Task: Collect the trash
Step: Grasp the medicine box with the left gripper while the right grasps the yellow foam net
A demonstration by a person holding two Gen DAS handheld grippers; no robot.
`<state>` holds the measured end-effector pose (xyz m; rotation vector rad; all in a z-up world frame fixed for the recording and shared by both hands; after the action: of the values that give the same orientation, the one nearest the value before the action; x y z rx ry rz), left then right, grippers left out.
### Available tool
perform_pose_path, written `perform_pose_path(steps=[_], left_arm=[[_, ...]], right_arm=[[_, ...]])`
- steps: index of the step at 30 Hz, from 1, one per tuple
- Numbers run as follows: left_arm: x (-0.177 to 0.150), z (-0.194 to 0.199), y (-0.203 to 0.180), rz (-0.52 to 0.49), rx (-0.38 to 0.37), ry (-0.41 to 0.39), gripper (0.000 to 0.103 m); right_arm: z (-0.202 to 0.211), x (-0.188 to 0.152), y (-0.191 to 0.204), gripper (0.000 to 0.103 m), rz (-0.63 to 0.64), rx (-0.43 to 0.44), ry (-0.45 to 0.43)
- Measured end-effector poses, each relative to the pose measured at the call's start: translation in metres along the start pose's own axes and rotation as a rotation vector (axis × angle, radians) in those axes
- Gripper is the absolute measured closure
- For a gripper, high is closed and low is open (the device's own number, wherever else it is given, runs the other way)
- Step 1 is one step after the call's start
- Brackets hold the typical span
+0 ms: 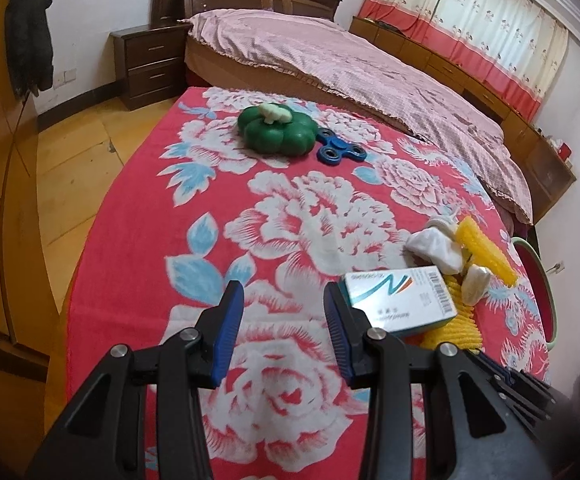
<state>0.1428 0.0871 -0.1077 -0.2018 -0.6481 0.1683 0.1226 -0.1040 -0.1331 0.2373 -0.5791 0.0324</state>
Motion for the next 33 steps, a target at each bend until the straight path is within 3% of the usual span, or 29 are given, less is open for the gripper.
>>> perform_pose_path(steps=[3, 15, 22, 33], left_arm=[[0.005, -0.007, -0.009, -0.016, -0.003, 0.008, 0.062], [0.02, -0.045, -0.025, -0.067, 0.027, 0.068, 0.062], [0.005, -0.05, -0.018, -0.057, 0.038, 0.113, 0.062], [-0.028, -0.026, -0.024, -0.069, 0.02, 0.108, 0.062]], right_arm=[[0.008, 0.0, -0.004, 0.098, -0.002, -0.001, -0.021], [0.056, -0.004, -0.052, 0.098, -0.101, -0.009, -0.11], [0.073, -0.004, -0.081, 0.098, -0.168, -0.02, -0.148], [0.095, 0.003, -0.092, 0.098, -0.191, 0.002, -0.207]])
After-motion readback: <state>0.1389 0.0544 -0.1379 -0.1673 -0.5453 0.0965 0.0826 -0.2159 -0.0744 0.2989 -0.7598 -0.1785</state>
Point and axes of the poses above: each gripper's, at about its wrist camera, not at the fingertips, and z roughly against the way its jaws point, y to its left, x to its top, the point moved 7 cm from there along -z, roughly the way its jaws point, and after that the axes turned 1 degree about y, right-handed, at the moved point
